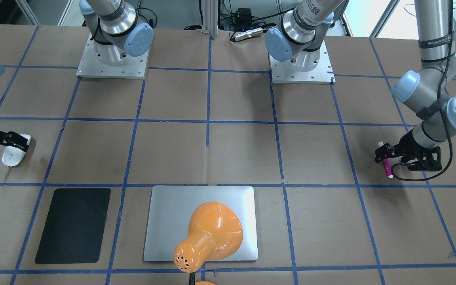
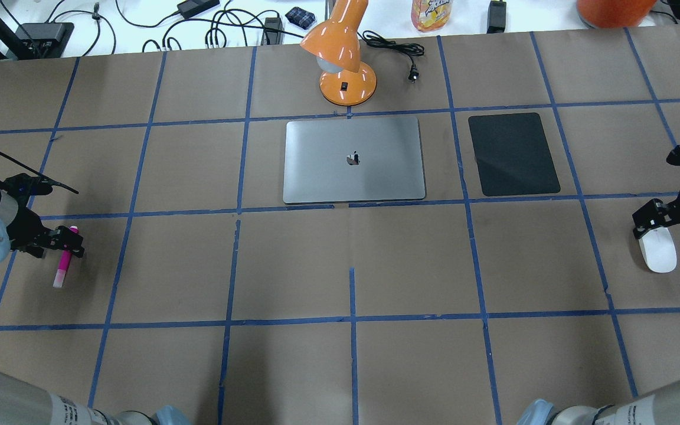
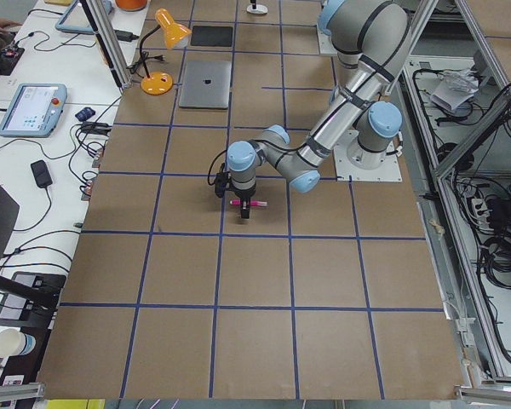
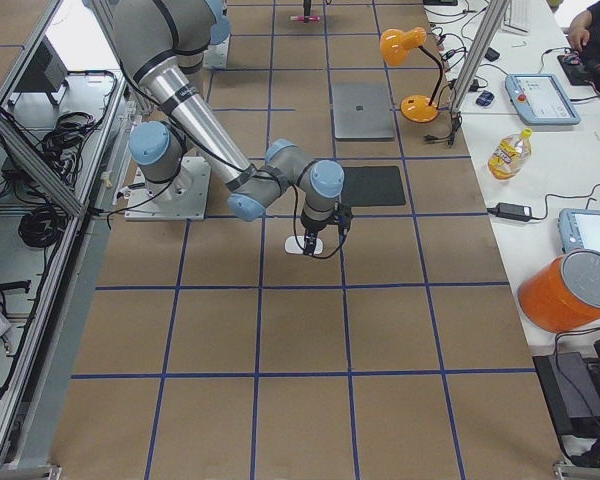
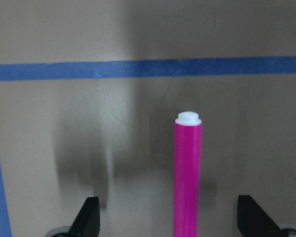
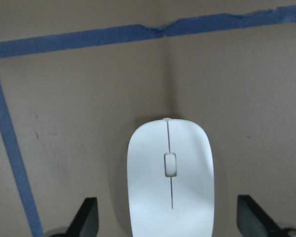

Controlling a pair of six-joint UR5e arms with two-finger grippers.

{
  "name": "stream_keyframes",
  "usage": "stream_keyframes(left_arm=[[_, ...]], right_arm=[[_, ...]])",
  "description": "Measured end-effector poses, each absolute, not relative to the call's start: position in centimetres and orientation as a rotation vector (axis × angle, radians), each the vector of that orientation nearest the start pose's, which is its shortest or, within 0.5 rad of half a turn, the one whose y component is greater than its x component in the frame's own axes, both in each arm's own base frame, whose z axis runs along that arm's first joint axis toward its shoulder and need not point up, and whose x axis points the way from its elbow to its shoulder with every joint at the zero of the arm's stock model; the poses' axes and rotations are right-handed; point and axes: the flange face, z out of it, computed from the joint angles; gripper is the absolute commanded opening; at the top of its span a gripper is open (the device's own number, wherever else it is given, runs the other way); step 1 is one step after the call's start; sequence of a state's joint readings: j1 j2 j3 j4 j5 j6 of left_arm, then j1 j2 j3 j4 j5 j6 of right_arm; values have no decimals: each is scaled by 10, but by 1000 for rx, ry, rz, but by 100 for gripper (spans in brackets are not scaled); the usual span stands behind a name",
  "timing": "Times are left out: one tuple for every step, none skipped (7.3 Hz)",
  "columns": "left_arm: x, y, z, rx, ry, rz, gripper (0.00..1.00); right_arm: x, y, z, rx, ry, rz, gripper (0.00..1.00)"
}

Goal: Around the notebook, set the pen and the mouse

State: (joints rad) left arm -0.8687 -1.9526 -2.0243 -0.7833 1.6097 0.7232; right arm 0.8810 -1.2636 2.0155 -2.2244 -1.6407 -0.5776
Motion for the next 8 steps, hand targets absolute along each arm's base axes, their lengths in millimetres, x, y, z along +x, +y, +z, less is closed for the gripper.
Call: stream_keyframes(left_arm=[[234,-478,161,35,3142,99,67],[234,-477,161,34,3142,101,54],[234,-477,161,34,3142,102,35],[234,-477,162,34,3140,101,27],[234,-477,164,35,3138,98,16],[234,-477,167,34,3134,92,4],[234,-477,170,33,3131,86,1],[234,-477,172,31,3129,83,1]], right_arm=[[-223,-467,183,172,3133,195,98],[-223,-467,176,172,3134,198,94],[-224,-468,172,175,3137,192,70],[-224,-469,169,181,3138,188,45],[-225,-470,167,185,3138,187,39],[-225,-470,167,188,3138,187,39],[-225,-471,168,190,3138,188,39],[-225,-471,171,188,3141,186,40]])
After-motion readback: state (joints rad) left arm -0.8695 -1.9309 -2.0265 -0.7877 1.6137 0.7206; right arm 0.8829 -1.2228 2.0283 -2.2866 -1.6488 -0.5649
